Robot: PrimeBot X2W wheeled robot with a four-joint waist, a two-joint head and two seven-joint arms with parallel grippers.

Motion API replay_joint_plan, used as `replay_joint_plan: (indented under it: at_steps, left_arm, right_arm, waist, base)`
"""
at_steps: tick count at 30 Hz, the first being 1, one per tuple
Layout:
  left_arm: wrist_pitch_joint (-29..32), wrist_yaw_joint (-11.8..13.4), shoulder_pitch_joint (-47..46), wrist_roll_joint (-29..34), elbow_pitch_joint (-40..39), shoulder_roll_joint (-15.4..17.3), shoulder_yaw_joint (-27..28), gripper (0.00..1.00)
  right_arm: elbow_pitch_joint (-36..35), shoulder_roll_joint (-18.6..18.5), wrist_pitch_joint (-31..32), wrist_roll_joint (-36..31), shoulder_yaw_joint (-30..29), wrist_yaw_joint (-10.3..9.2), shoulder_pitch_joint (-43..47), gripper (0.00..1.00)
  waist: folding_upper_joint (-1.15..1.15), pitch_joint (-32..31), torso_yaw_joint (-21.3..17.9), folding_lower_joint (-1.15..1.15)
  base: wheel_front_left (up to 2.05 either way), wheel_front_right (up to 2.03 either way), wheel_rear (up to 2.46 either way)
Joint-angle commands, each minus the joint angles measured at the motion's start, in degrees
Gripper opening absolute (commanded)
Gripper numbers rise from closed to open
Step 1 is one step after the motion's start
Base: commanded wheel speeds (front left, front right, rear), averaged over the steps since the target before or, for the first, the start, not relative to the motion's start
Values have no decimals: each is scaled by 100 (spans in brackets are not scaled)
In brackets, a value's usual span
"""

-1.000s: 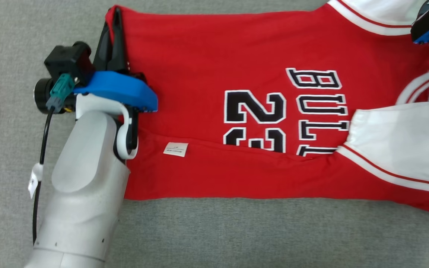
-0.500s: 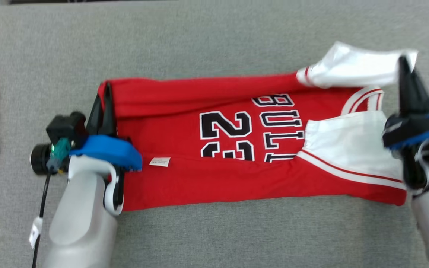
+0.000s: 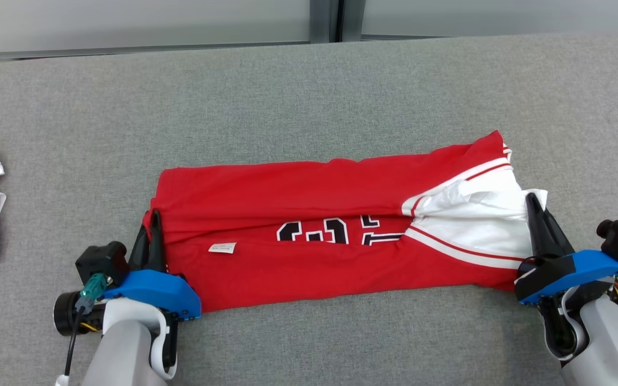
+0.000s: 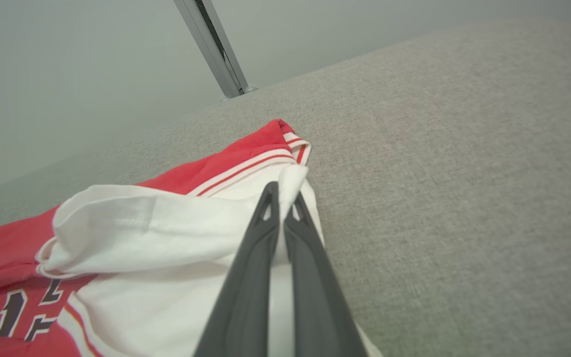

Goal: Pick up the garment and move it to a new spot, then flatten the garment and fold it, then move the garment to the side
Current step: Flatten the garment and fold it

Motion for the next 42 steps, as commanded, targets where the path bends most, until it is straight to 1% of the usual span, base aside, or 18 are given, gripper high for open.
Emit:
replay_joint_plan:
  at_steps: [1,2,3,10,15,18,22,26,27,28,29,31,33,36,39,42]
  left_arm:
    - [-15,47,44,-29,-43,2,9,62]
    - [-15,80,90,-61,-67,4,-3,100]
    - [-15,120,136,-80,-91,6,-12,100]
    - [-15,373,509,-263,-519,1,-110,100]
    - [-15,461,677,-371,-686,2,-320,100]
    - [-15,494,711,-447,-735,0,-388,100]
    - [-15,524,727,-463,-777,-2,-442,100]
    - [-15,534,770,-499,-781,-3,-437,100]
    - [-15,535,786,-498,-782,-2,-438,100]
    - [-15,532,802,-499,-783,-2,-445,100]
    - [-15,531,815,-512,-780,-3,-455,100]
    - [-15,517,812,-528,-764,-3,-492,100]
    - [-15,528,791,-537,-758,-2,-511,100]
    - [-15,540,769,-527,-767,-2,-519,100]
    - [-15,566,717,-516,-777,-2,-557,100]
    - [-15,512,671,-491,-762,-2,-573,100]
  right_arm:
    - [32,-20,-31,-25,-21,-1,40,18]
    - [78,1,-31,-26,-34,-2,17,58]
    - [123,19,-31,-27,-49,-2,-4,100]
    - [293,6,-31,-232,-204,-1,-161,100]
    - [918,-39,36,-371,-59,-1,-344,100]
    - [1374,-151,66,-512,-71,-1,-488,100]
    - [1992,-73,219,-659,-72,-1,-674,100]
    - [2263,217,393,-550,133,8,-700,100]
    - [2273,281,454,-477,206,8,-694,89]
    - [2239,331,469,-423,306,10,-684,21]
    - [2187,353,466,-354,389,13,-669,0]
    - [2093,330,441,-203,532,13,-630,0]
    - [2012,199,287,-86,555,-1,-639,0]
    - [1933,3,105,6,478,-2,-699,0]
    - [1849,-95,4,63,378,-2,-745,0]
    - [1729,-177,-26,107,256,-2,-745,0]
  waist:
    - [1,-16,7,1]
    - [1,-26,11,1]
    - [1,-39,18,1]
    - [1,-179,142,1]
    - [1,-227,321,1]
    - [1,-233,441,1]
    - [1,-237,547,1]
    - [1,-250,582,1]
    - [1,-255,580,1]
    - [1,-259,576,1]
    - [1,-265,569,1]
    - [1,-272,538,1]
    - [1,-272,501,1]
    - [1,-261,420,1]
    - [1,-250,323,1]
    - [1,-213,225,1]
  base:
    - [0,0,0]
    - [0,0,0]
    - [0,0,0]
    - [0,0,0]
    - [0,0,0]
    - [0,0,0]
    - [0,0,0]
    - [0,0,0]
    - [0,0,0]
    - [0,0,0]
    - [0,0,0]
    - [0,0,0]
    - [0,0,0]
    - [0,0,0]
    - [0,0,0]
    - [0,0,0]
